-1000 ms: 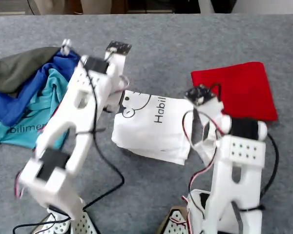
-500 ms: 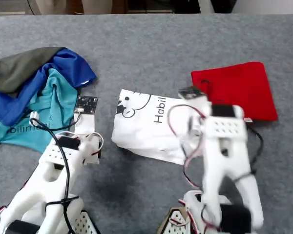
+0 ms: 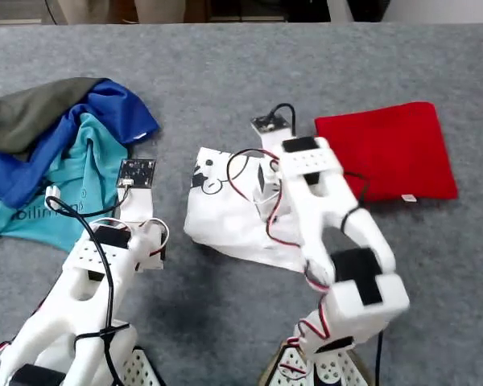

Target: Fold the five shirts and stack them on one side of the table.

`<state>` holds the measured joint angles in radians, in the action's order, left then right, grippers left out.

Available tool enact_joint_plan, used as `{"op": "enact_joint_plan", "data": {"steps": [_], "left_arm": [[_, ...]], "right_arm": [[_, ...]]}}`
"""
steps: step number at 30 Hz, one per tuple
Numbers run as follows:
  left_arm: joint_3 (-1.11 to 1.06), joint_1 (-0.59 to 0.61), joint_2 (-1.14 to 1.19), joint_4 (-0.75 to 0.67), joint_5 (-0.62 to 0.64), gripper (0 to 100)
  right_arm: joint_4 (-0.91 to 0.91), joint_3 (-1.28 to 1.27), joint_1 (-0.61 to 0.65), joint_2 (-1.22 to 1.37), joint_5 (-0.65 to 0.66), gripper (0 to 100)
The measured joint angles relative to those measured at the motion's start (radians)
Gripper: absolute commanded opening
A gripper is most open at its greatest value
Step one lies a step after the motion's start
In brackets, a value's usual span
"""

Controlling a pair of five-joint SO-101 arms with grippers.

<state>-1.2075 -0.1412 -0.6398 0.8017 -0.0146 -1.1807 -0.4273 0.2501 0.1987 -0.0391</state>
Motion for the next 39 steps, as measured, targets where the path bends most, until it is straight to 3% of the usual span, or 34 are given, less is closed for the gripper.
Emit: {"op": "enact_joint_plan", "data": {"steps": [8, 18, 26, 32, 39], "left_arm": [[0.000, 0.000, 0.000, 0.000, 0.000, 2], [0.000, 0.000, 0.000, 0.000, 0.000, 2], [0.000, 0.000, 0.000, 0.000, 0.000, 2], [0.000, 0.000, 0.000, 0.000, 0.000, 2], [0.000, 0.000, 0.000, 0.000, 0.000, 2]], "right_arm": [[0.006, 0.046, 0.000, 0.078, 0.000, 0.0], [-0.060, 0.133, -0.017, 0.100, 0.000, 0.7], [-0.359, 0.582, -0.054, 0.115, 0.104, 0.5], [-0.476, 0.916, -0.175, 0.115, 0.224, 0.2], [-0.485, 0.947, -0.400, 0.167, 0.348, 0.2]]}}
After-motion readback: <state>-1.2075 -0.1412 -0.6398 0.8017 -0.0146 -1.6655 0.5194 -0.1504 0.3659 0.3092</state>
